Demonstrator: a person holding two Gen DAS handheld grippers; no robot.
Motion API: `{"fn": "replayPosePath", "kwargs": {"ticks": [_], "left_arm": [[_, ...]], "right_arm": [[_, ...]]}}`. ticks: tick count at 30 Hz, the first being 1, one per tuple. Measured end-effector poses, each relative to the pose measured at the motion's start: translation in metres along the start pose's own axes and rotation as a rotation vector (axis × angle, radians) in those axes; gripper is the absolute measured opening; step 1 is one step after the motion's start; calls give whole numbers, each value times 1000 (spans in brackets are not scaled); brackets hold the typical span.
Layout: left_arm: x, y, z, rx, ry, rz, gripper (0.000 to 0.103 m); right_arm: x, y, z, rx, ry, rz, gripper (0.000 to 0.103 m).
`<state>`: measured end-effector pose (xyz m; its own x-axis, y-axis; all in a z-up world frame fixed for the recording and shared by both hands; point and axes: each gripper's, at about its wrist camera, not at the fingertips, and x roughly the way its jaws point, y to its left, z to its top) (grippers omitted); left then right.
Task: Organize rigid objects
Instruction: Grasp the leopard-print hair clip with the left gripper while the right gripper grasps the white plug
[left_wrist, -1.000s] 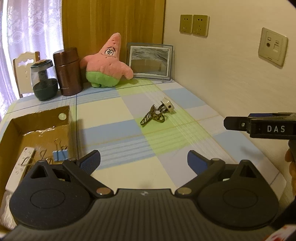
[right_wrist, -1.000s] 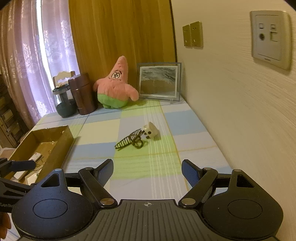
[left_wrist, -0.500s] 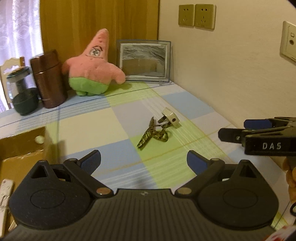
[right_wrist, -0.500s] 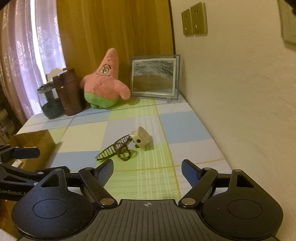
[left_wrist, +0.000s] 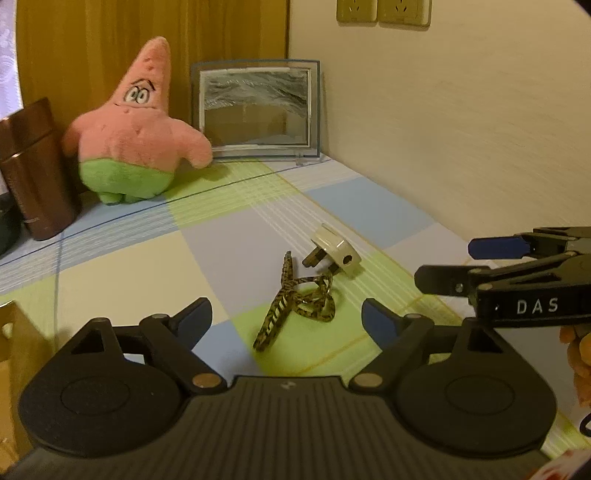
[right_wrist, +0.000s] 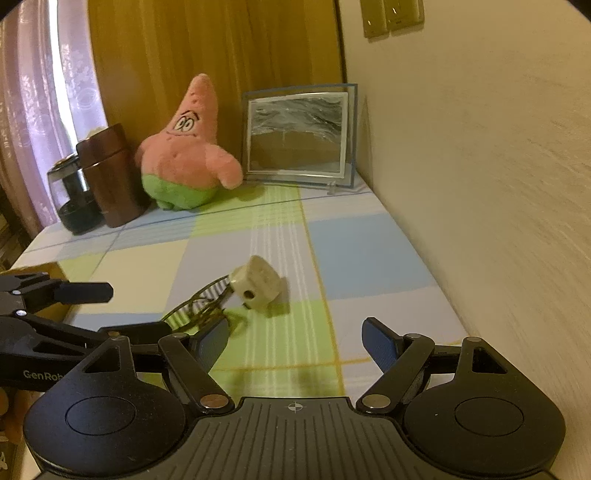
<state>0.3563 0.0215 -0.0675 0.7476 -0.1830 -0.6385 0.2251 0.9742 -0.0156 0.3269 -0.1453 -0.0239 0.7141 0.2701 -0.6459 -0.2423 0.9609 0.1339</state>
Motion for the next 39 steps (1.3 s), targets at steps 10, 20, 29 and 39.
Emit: {"fn": "replayPosePath", "kwargs": {"ticks": [10, 20, 29, 39], "left_arm": [[47, -4, 4, 54, 33, -47, 62], [64, -2, 3, 31, 44, -61, 37], [47, 21, 3, -7, 80, -16, 34], [28, 53, 2, -50, 70, 50, 34]], "right_arm": [[20, -14, 2, 17, 19, -21, 69], [33, -16, 3, 33, 25, -22, 69], [42, -5, 5, 20, 12, 21, 69], [63, 8, 14, 100, 1, 121, 69]]}}
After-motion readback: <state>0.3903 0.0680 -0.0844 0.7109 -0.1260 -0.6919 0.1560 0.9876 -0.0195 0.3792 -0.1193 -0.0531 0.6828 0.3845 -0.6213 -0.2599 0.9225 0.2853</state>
